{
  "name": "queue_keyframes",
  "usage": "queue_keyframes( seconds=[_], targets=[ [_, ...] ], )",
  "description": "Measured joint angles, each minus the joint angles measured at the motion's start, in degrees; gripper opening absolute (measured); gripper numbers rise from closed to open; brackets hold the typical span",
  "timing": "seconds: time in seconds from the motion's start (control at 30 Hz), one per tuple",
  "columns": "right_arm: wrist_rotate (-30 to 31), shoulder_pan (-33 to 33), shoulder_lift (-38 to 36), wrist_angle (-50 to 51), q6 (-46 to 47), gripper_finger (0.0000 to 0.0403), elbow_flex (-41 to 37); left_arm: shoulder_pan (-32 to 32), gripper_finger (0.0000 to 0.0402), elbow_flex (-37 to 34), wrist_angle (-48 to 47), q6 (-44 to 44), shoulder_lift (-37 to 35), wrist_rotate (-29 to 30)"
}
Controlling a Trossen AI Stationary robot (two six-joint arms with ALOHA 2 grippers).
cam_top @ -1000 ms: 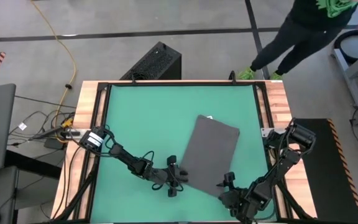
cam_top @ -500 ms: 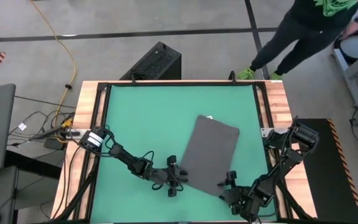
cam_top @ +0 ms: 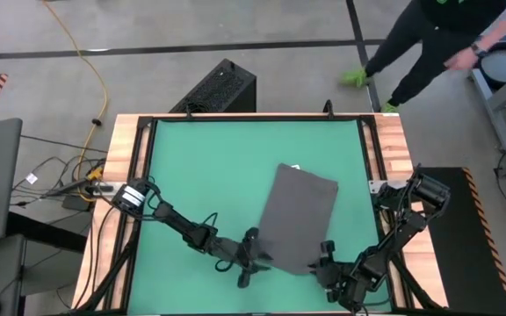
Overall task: Roll towel
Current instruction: Roll the gray towel
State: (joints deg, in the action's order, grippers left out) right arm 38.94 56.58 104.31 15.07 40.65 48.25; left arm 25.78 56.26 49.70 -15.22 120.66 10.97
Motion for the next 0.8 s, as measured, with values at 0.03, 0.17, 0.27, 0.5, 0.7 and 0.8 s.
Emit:
queue_keyframes(
  seconds=[0.03, 0.17, 0.27, 0.5, 0.7, 0.8],
  targets=[
    [0.1, 0.0, 0.0, -0.01, 0.99, 0.0059, 0.0, 0.1, 0.0132, 0.73, -0.13, 2.07, -0.85, -2.75],
    [0.69, 0.9, 0.02, -0.99, 1.27, 0.002, -0.08, 1.02, 0.0132, 2.74, -8.91, 13.41, -4.39, -8.75],
    [1.93, 1.92, 0.09, -1.79, 1.35, 0.0028, -0.11, 2.17, 0.0132, 4.28, -22.41, 20.55, -6.52, -1.54],
    [2.94, 2.86, 0.1, -2.03, 2.91, 0.0021, -0.11, 2.82, 0.0154, 10.75, -47.83, 29.03, -6.93, 5.79],
    [2.95, 2.76, 0.09, -2.1, 2.94, 0.0028, -0.11, 1.65, 0.0193, 12.97, -52.63, 30.53, -7.04, 8.81],
    [2.93, 2.67, 0.09, -2.17, 3.06, 0.0028, -0.09, 1.44, 0.0199, 12.5, -51.66, 32.0, -7.04, 6.67]
  ],
)
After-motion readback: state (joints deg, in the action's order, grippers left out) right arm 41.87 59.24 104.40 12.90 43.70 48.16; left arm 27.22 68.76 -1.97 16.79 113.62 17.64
